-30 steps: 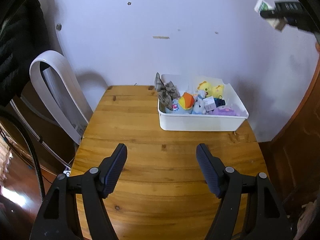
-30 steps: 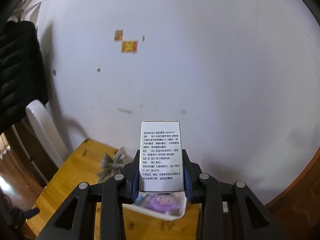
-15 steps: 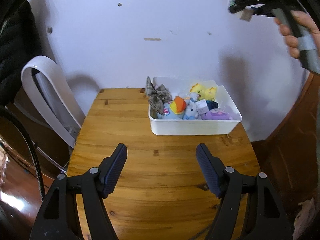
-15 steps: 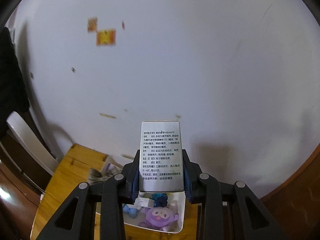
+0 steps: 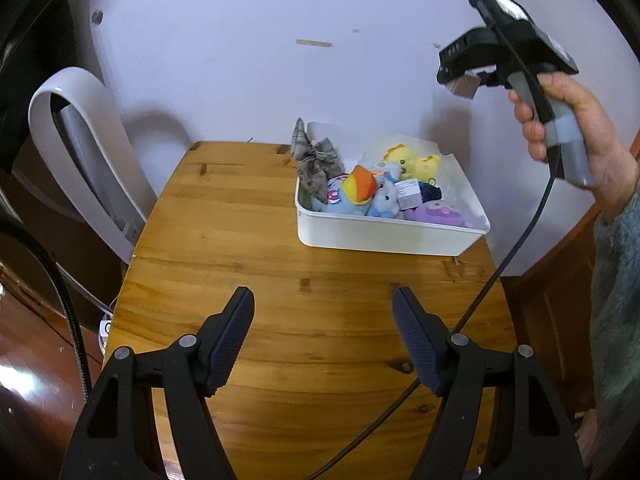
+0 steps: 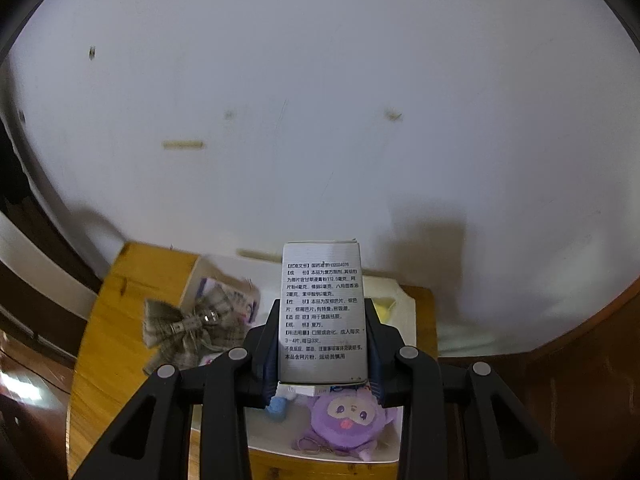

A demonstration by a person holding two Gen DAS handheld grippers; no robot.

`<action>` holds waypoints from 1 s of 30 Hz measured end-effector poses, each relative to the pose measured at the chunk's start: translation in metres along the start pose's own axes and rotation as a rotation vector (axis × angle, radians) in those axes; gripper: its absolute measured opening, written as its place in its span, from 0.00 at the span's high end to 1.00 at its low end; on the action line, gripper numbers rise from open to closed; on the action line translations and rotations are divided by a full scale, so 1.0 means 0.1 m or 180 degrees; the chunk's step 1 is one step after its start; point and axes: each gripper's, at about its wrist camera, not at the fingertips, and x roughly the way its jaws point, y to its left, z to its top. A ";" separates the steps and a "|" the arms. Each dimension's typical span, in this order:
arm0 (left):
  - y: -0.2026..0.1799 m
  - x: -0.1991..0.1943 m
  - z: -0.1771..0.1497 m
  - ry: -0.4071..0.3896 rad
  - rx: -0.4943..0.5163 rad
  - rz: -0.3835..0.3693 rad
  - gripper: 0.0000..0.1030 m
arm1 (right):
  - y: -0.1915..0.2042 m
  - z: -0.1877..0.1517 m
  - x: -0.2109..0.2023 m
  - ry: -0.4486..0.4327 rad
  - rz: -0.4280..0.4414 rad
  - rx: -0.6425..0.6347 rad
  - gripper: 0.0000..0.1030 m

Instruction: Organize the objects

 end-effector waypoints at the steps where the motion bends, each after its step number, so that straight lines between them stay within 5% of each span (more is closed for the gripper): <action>1: 0.01 0.01 0.00 0.0010 -0.0009 0.0007 0.27 | 0.03 -0.02 0.04 0.0025 -0.0015 -0.0027 0.65; 6: 0.03 -0.01 -0.02 0.0046 -0.0014 -0.0069 0.27 | 0.01 -0.14 0.09 0.0119 0.0061 0.0021 0.38; 18: 0.04 -0.19 -0.08 0.0041 -0.0038 -0.0070 0.27 | -0.02 -0.46 -0.07 0.0217 0.0216 0.0067 0.37; 30: 0.03 -0.50 -0.21 -0.0075 0.0038 -0.0097 0.27 | -0.16 -1.06 -0.83 -0.0007 0.0354 0.0193 0.37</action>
